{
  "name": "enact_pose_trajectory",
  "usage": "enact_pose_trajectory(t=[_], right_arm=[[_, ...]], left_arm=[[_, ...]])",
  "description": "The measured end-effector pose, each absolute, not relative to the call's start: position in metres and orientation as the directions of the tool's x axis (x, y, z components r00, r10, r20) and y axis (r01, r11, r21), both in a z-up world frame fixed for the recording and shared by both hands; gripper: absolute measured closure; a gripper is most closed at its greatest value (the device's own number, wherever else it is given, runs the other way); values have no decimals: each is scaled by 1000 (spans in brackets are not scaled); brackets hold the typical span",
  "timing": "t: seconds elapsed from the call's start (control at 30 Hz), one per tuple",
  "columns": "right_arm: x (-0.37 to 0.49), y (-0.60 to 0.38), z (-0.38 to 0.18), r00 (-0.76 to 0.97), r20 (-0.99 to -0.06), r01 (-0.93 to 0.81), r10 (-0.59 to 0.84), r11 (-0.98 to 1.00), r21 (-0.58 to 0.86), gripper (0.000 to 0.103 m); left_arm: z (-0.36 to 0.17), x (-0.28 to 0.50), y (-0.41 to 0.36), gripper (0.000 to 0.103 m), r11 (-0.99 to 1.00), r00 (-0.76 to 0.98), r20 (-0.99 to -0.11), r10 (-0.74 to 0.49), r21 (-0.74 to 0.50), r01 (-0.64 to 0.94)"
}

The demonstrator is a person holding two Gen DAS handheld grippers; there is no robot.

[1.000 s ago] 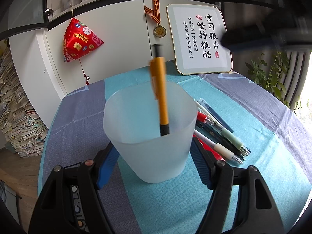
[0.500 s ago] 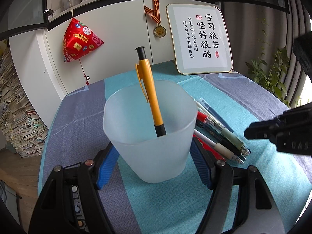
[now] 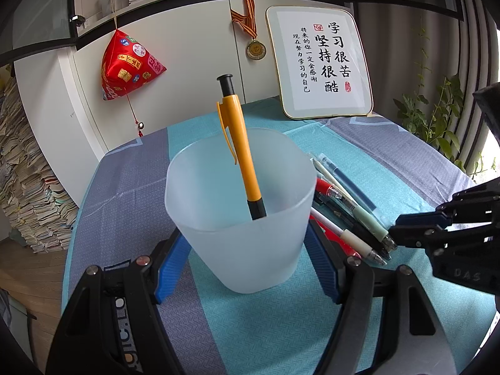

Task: Organize stationery
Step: 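Grasp the blue pen with the right gripper and lift it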

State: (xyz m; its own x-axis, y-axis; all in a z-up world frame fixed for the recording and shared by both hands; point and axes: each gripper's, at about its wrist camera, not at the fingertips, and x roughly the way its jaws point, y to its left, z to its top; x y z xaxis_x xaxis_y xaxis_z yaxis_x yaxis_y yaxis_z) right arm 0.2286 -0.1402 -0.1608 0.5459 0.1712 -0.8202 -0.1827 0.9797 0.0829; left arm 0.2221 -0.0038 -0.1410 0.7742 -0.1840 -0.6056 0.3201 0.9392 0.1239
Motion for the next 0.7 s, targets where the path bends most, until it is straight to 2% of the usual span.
enact_pose_trajectory(t=[0.1,0.2,0.33,0.7], right_arm=[[230,-142,-161,565,-823,-125,58,992,-16,92],[233,-156,-162,556,-822,-126,126,990,66,94],[229,-167,-158,564,-813,-111,144,989,98,95],[186,-203,-78,750,-648,-49,132,988,144,95]], left_arm=[[-141,223,-3,32,939,773,-607,-184,123,321],[-140,224,-3,32,939,773,-607,-184,124,321],[-140,224,-3,32,939,772,-608,-185,121,321],[-139,225,-3,32,938,772,-608,-184,125,322]])
